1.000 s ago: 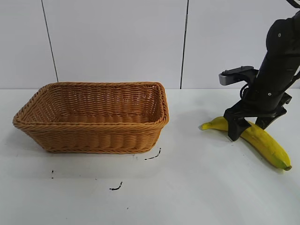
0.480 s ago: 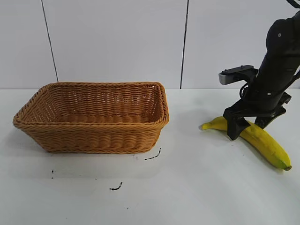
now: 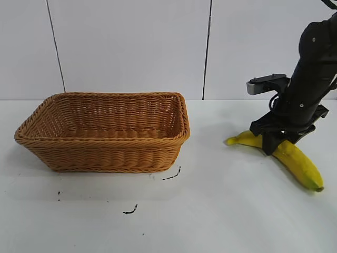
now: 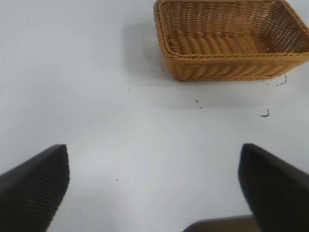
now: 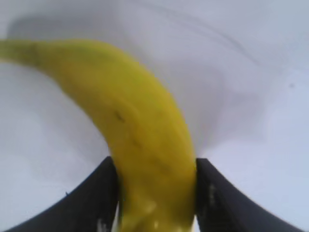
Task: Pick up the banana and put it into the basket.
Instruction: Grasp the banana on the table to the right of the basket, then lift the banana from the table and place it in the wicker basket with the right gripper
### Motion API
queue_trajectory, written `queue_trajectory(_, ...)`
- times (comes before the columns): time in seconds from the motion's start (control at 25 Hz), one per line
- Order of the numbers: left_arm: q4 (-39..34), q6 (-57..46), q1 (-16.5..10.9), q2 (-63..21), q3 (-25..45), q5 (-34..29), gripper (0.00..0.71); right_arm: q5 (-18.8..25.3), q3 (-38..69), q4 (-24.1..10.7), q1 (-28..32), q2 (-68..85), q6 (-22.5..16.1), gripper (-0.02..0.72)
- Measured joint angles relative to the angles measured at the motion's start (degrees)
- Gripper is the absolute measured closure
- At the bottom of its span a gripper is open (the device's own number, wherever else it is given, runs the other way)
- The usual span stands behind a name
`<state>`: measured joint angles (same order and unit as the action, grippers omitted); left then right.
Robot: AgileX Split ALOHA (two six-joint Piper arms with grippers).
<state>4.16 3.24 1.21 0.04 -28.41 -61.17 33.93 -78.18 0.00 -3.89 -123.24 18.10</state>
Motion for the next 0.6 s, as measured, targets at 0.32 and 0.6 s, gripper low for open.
queue_trajectory(0.32,0.0,0.0,0.0,0.0,0.0,0.0,0.02,4.03,-1.87,-1.33,0.0,0.79,0.0,0.397)
queue_trajectory(0.6,0.0,0.0,0.0,0.0,0.0,0.0,0.02,18.87,-14.53,-0.69,0.0,6.71,-0.43,0.397)
